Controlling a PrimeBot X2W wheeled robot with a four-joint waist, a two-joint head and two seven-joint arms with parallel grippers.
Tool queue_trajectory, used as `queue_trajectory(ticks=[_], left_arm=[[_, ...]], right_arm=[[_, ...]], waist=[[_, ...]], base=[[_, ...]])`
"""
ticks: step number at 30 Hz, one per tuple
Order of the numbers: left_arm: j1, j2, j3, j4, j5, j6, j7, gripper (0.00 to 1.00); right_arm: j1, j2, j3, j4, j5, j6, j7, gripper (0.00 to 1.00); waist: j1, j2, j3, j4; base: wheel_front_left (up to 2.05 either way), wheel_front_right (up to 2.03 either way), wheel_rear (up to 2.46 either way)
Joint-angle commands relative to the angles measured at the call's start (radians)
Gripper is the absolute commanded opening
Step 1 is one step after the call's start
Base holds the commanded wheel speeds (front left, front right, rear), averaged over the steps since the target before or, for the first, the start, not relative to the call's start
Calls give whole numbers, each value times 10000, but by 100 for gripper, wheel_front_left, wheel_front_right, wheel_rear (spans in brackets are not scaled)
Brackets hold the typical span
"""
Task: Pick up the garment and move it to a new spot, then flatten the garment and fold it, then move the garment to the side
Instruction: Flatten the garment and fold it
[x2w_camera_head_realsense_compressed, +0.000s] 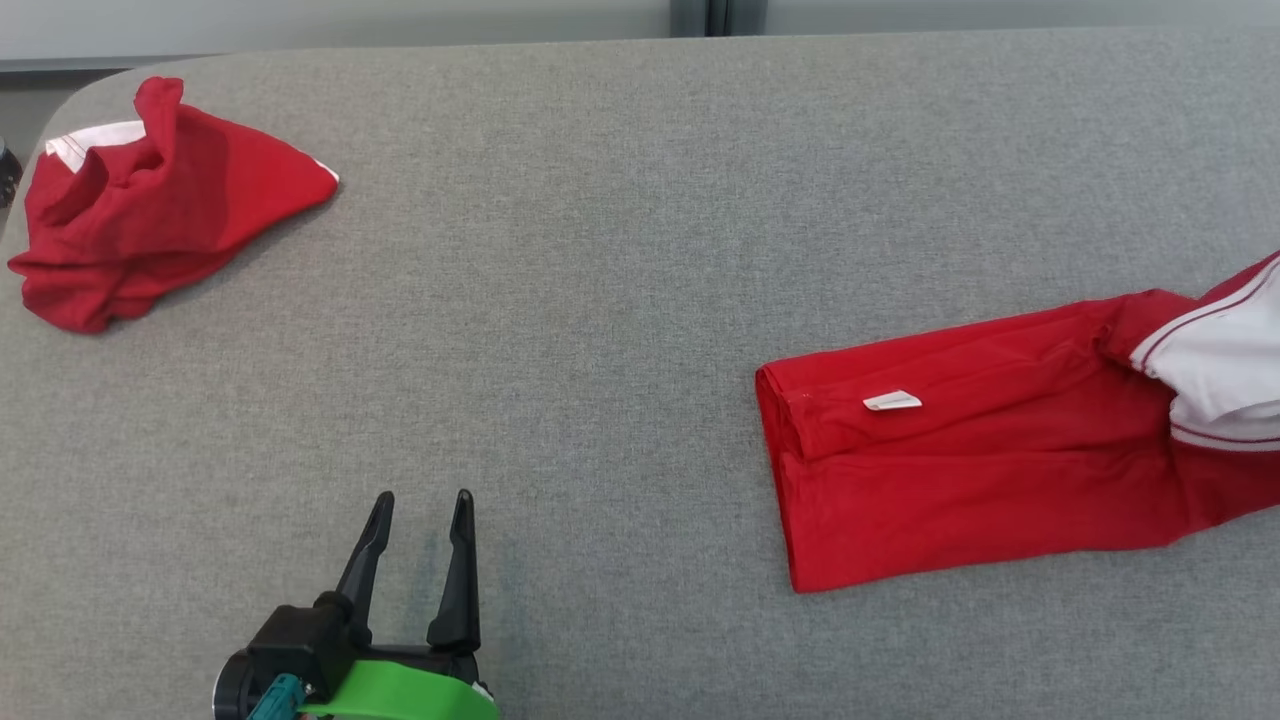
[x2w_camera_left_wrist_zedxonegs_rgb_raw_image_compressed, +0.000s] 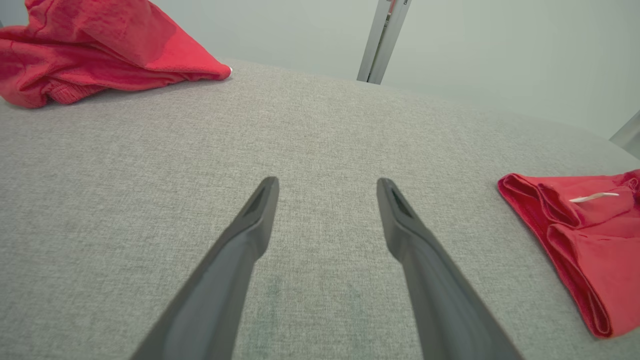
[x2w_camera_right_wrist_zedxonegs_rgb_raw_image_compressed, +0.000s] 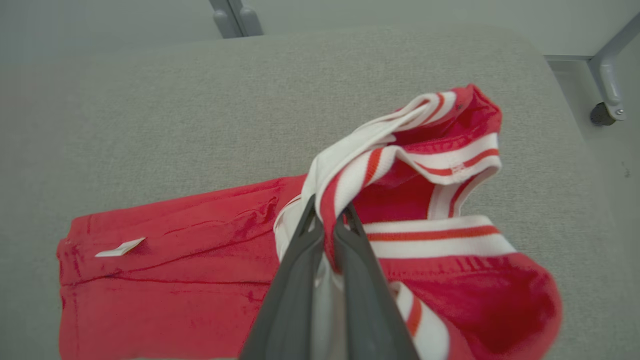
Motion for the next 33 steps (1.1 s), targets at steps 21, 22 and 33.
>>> queue_trajectory(ticks=[21, 22, 33], left_arm=[[-77, -127, -333, 817, -482, 135, -29, 100], [-79, -127, -336, 835, -502, 144, -29, 100], [-67, -127, -299, 1050, -315, 109, -29, 100]], right_arm=[[-105, 1938, 5693, -317, -250, -2, 53, 0], [-148, 2021, 5777, -188, -312, -2, -78, 0], [-574, 3190, 6610, 697, -720, -2, -1565, 100]], waist=[[0, 0, -463, 382], [0, 0, -471, 381], [0, 0, -612, 176]], base=[[0, 0, 0], [0, 0, 0], [0, 0, 0]])
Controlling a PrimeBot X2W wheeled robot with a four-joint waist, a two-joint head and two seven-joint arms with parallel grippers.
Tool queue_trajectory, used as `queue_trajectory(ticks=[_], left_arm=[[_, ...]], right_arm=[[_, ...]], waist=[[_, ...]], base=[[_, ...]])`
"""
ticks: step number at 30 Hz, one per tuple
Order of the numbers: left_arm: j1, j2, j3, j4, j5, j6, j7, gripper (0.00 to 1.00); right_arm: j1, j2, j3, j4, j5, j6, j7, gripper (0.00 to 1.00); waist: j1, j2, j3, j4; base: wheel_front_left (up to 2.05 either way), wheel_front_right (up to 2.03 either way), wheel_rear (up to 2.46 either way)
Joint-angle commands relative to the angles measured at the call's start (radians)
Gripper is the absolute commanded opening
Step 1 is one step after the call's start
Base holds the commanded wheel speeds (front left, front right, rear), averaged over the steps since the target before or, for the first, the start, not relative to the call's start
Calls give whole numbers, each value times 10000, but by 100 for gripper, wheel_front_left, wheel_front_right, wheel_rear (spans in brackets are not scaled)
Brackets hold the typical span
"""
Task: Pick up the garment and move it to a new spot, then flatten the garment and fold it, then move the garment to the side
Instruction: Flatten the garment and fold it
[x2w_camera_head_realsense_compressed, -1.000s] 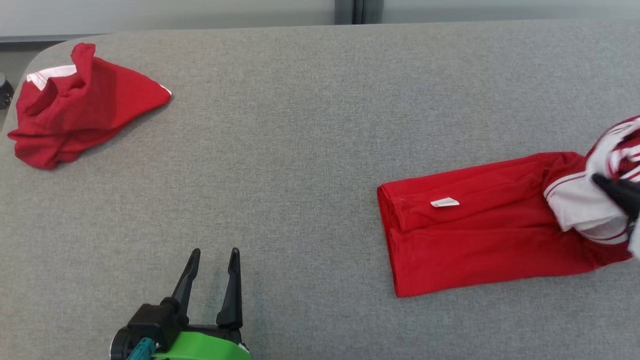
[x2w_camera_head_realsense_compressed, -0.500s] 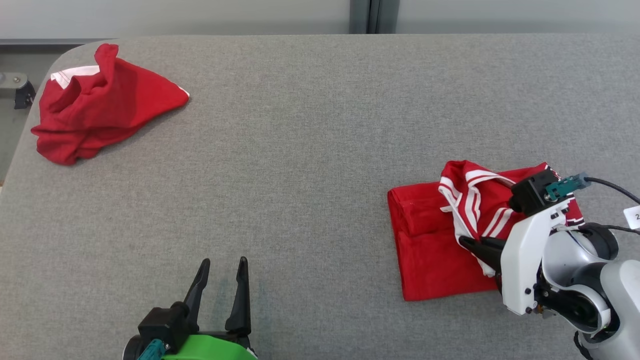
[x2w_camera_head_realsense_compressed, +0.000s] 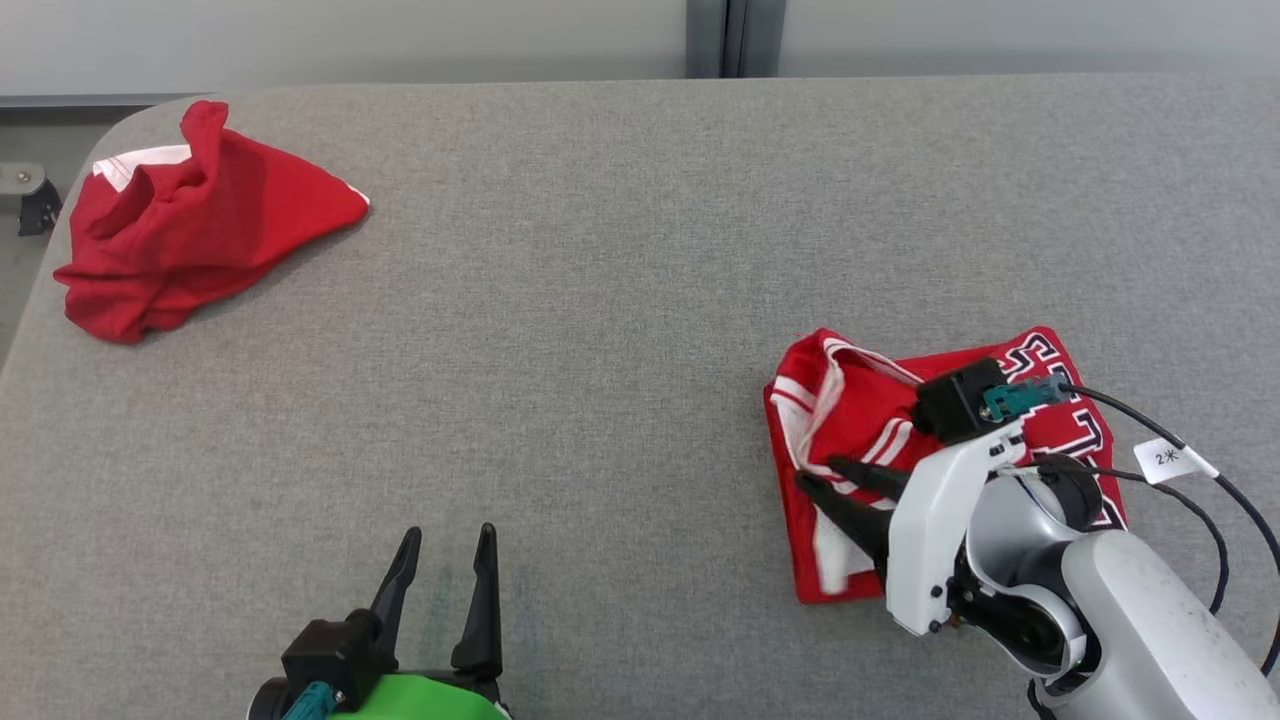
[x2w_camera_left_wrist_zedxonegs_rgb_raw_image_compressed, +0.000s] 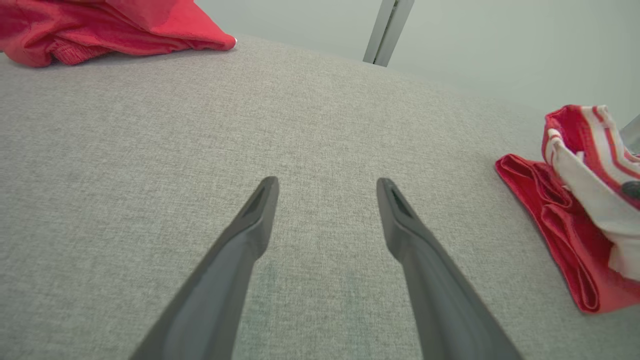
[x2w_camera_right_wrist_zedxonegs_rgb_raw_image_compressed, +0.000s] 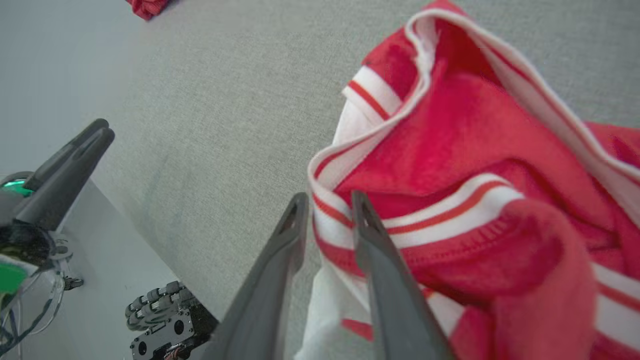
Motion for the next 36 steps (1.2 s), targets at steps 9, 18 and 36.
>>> queue_trajectory(ticks=[9, 18, 36], left_arm=[[293, 13, 219, -11, 252, 31, -29, 100], [623, 14, 219, -120, 312, 132, -30, 100], [1169, 19, 427, -691, 717, 309, -28, 100]], right_arm=[[616, -17, -35, -1116, -611, 0, -1537, 100], [1996, -269, -2173, -2267, -1782, 0, -3737, 100], [3020, 534, -3995, 2074, -4876, -7, -8904, 0]], waist=[[0, 0, -268, -290], [0, 0, -730, -618], [0, 0, -1266, -793]], base=[[0, 0, 0], [0, 0, 0], [0, 0, 0]])
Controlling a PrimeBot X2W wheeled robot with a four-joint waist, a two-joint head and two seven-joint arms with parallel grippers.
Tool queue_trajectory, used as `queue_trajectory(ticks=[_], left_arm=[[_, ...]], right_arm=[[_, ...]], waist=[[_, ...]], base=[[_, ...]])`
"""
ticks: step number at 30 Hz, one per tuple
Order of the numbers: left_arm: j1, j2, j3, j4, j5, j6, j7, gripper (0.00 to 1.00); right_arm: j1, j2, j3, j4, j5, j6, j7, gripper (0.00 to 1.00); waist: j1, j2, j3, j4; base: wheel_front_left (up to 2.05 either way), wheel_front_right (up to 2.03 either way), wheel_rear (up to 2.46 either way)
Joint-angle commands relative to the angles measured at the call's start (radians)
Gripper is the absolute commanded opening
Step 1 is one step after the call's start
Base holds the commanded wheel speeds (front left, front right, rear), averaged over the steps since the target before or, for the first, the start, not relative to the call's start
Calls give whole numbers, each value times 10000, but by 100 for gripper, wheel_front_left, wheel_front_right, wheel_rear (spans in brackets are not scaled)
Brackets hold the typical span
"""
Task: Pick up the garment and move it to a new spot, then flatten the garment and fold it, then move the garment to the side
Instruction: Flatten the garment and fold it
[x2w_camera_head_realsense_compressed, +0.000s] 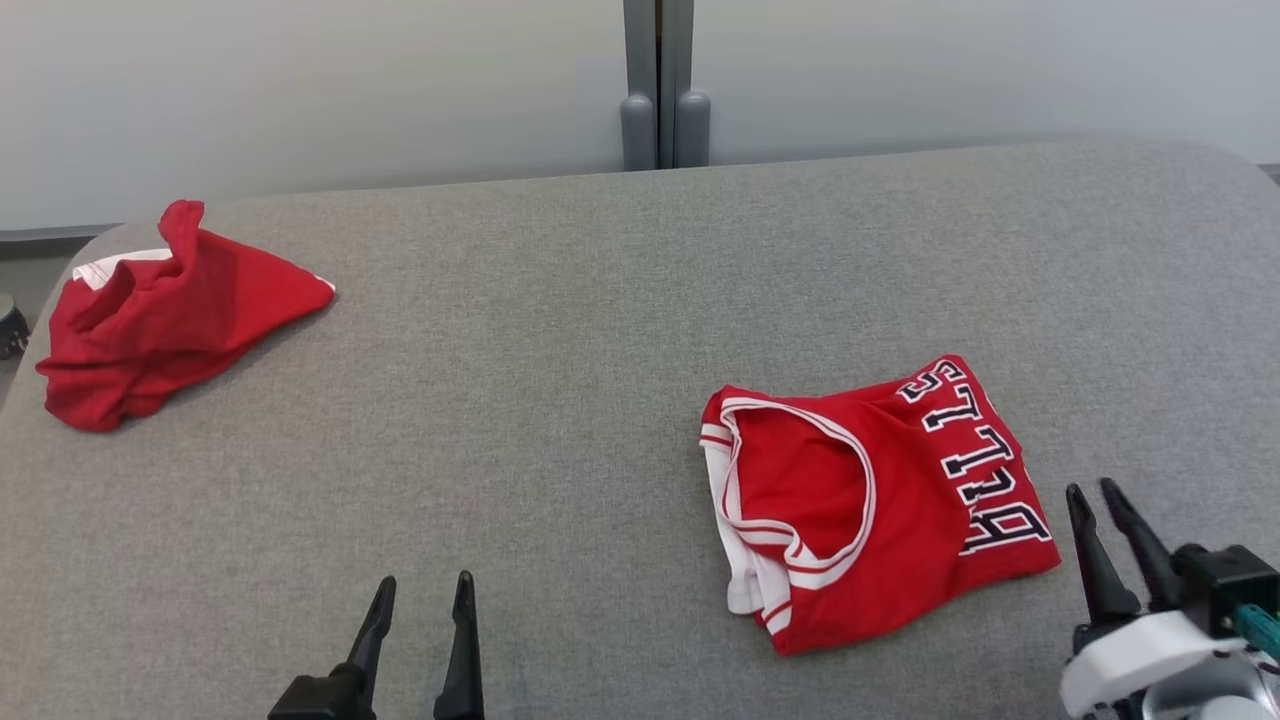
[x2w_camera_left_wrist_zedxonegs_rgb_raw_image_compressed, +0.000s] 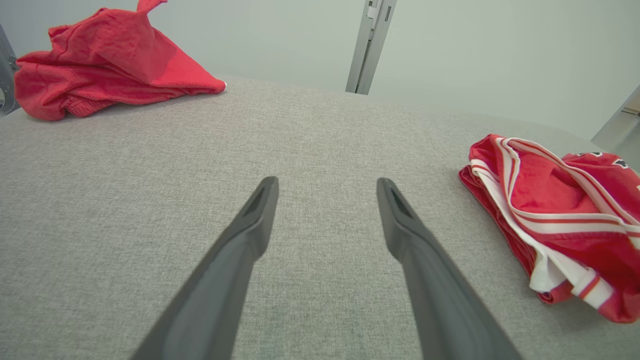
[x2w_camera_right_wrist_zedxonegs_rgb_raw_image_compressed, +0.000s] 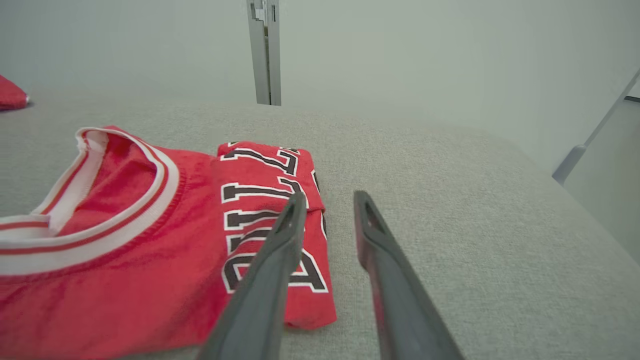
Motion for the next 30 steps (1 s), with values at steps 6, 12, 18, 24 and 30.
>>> queue_trajectory(ticks=[6, 12, 18, 24, 30], left_arm=[[-309, 26, 44, -89, 215, -146, -15, 100], [-567, 26, -159, 39, 221, -261, -15, 100], [-719, 26, -180, 157, 68, -212, -15, 100], [-783, 26, -223, 232, 40, -204, -15, 100], [-810, 26, -288, 262, 10, -152, -15, 100]], right_arm=[[-1609, 499, 1052, 1183, -557, -14, 9, 0], [-2799, 875, 1843, 2979, -978, -14, 313, 0], [-3534, 1290, 2419, 4380, -1169, -14, 665, 0], [-4112, 1702, 3333, 4963, -843, -8, 587, 0], [-4386, 1883, 4239, 5315, -369, -14, 802, 0]], waist=[[0, -1, 608, 96], [0, -1, 896, 362], [0, -1, 965, 614], [0, -1, 901, 763], [0, -1, 748, 892]], base=[[0, 0, 0], [0, 0, 0], [0, 0, 0], [0, 0, 0], [0, 0, 0]])
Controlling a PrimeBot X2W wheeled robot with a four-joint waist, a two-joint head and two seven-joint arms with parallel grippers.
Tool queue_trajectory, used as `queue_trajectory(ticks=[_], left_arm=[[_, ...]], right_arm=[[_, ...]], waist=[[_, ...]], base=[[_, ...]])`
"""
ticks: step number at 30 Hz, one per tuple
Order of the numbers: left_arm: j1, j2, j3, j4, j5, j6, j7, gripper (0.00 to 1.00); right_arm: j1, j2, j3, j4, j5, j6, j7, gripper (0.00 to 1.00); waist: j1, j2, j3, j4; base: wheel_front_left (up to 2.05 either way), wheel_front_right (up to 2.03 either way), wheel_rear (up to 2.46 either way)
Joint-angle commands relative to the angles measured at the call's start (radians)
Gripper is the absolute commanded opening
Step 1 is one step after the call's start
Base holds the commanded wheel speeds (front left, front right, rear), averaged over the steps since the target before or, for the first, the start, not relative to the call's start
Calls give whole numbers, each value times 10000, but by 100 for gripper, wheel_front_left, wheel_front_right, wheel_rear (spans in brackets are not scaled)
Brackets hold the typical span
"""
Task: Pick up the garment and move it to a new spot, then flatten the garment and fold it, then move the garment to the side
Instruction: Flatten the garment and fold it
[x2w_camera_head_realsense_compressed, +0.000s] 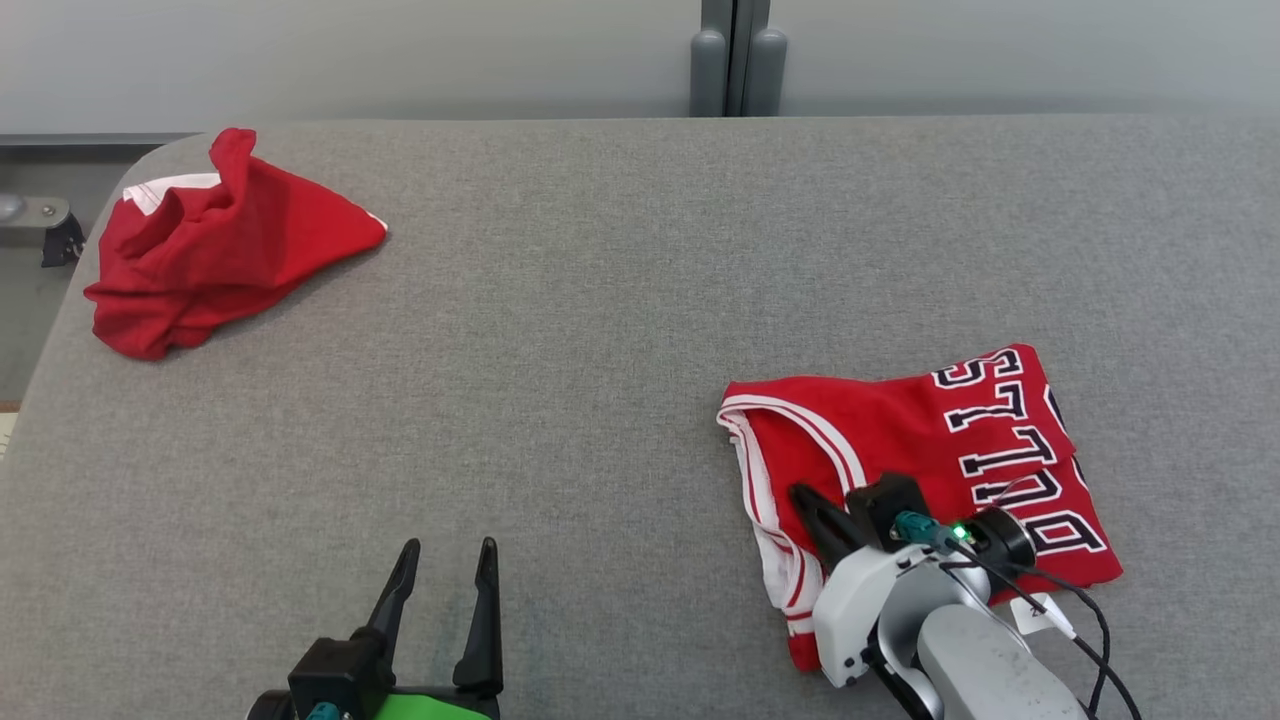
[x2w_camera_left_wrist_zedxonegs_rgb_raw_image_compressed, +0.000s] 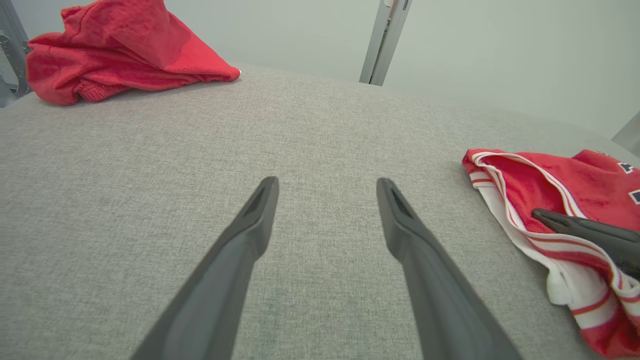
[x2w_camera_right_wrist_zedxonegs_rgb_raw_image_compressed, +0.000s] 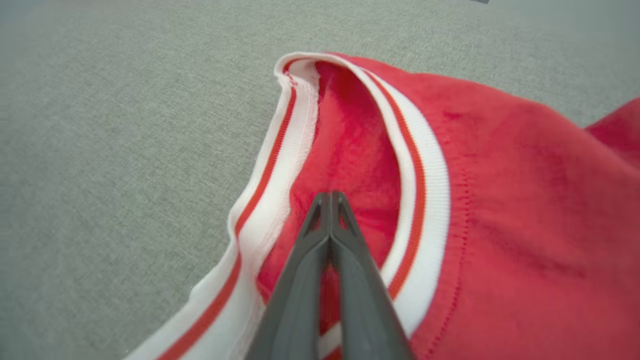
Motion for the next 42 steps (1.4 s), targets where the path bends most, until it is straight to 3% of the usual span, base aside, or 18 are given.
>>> queue_trajectory(ticks=[1, 12, 18, 20, 22, 27, 33, 42], left_arm=[[-128, 26, 3, 19, -6, 56, -2, 100], [192, 26, -104, 70, -226, 180, -2, 100], [295, 28, 108, 92, 77, 134, -2, 100], [360, 26, 248, 53, 213, 132, -2, 100], [439, 26, 420, 19, 339, 128, -2, 100], [676, 26, 819, -246, 760, 12, -2, 100], [1173, 24, 1376, -636, 1344, -253, -2, 100], [1554, 26, 1617, -782, 1671, -366, -2, 100]], right_arm=[[-124, 19, 175, 74, 139, -14, 80, 0], [-56, 64, 1492, 208, 1232, -14, -255, 0], [186, -189, 723, -332, 1567, -14, -877, 0], [448, -444, 134, -853, 1506, -14, -1009, 38], [838, -735, -532, -1495, 1334, -14, -1066, 100], [2115, -1490, -2360, -3585, 981, -14, -1064, 100], [3947, -1725, -4402, -4440, 882, -14, -1067, 100], [4958, -1514, -5003, -4351, 813, -14, -1070, 100]], waist=[[0, 0, -43, 31], [0, 0, -427, -50], [0, 0, -892, -195], [0, 0, -1063, -259], [0, 0, -1218, -326], [0, 0, -1402, -527], [0, 0, -1578, -669], [0, 0, -1642, -690]], base=[[0, 0, 0], [0, 0, 0], [0, 0, 0], [0, 0, 0], [0, 0, 0], [0, 0, 0], [0, 0, 0], [0, 0, 0]])
